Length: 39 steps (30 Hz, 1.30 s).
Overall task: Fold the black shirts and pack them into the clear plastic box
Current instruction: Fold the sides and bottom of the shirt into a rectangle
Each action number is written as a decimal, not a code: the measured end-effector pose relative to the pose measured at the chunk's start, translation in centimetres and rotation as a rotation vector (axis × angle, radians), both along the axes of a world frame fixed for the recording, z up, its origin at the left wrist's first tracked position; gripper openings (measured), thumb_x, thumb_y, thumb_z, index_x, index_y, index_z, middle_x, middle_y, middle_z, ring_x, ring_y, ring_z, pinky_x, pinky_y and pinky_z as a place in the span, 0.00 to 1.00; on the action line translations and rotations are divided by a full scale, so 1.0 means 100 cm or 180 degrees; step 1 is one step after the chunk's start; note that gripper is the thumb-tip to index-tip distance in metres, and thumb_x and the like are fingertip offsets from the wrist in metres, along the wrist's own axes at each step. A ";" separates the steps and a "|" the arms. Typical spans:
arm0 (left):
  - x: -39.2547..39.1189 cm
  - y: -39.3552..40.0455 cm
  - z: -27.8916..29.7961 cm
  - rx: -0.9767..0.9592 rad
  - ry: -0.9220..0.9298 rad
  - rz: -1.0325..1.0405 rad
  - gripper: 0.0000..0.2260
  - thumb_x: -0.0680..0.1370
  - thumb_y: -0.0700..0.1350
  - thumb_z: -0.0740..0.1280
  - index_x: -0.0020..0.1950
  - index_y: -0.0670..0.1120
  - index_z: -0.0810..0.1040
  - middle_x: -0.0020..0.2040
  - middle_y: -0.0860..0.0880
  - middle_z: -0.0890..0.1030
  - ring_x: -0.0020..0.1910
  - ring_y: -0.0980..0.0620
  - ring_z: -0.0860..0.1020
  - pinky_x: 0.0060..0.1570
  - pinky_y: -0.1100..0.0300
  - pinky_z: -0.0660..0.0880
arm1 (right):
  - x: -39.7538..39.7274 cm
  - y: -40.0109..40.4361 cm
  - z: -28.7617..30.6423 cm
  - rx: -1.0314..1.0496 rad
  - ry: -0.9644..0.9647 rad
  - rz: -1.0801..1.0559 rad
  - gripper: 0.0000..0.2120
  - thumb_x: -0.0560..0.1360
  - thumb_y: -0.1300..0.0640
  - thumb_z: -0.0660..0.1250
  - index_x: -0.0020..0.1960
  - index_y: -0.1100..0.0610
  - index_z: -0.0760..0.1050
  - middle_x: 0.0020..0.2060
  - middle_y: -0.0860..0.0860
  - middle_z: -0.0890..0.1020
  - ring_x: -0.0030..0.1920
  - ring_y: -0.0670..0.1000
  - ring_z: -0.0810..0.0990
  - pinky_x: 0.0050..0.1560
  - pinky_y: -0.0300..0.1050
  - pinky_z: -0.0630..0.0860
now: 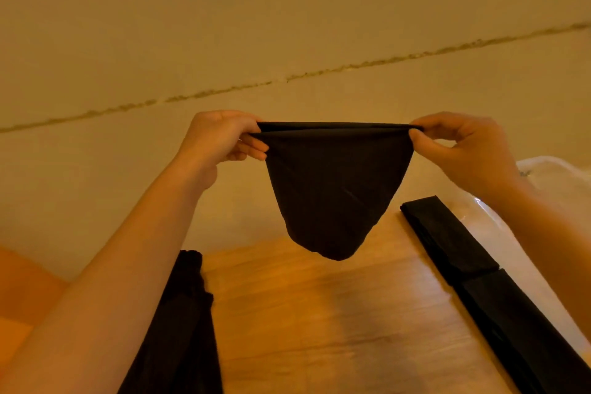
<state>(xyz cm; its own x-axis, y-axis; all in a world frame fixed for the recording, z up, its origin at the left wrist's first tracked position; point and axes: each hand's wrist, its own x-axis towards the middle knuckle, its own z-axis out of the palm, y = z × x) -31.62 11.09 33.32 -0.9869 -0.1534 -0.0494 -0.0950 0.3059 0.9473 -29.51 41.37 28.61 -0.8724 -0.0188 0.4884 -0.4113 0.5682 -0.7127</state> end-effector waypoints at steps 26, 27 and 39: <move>-0.019 -0.039 -0.038 -0.0207 0.0369 0.0210 0.02 0.73 0.45 0.74 0.44 0.48 0.83 0.36 0.50 0.84 0.32 0.55 0.81 0.32 0.64 0.72 | -0.085 -0.032 -0.023 -0.0212 -0.0570 0.0303 0.04 0.77 0.56 0.68 0.51 0.49 0.80 0.42 0.44 0.82 0.36 0.38 0.79 0.40 0.30 0.72; -0.009 -0.038 -0.047 -0.0175 0.0346 0.0150 0.03 0.73 0.44 0.74 0.46 0.48 0.83 0.37 0.50 0.85 0.34 0.54 0.82 0.32 0.63 0.73 | -0.076 -0.029 -0.031 -0.0227 -0.0588 0.0335 0.05 0.77 0.57 0.68 0.51 0.50 0.80 0.42 0.45 0.82 0.34 0.37 0.79 0.36 0.27 0.72; 0.183 0.002 -0.267 -0.0381 -0.0691 0.0144 0.10 0.75 0.42 0.71 0.50 0.57 0.81 0.48 0.58 0.82 0.48 0.61 0.80 0.46 0.70 0.76 | 0.102 0.013 -0.249 0.0727 -0.0760 0.0784 0.13 0.71 0.63 0.73 0.54 0.54 0.81 0.50 0.45 0.81 0.52 0.42 0.80 0.54 0.45 0.79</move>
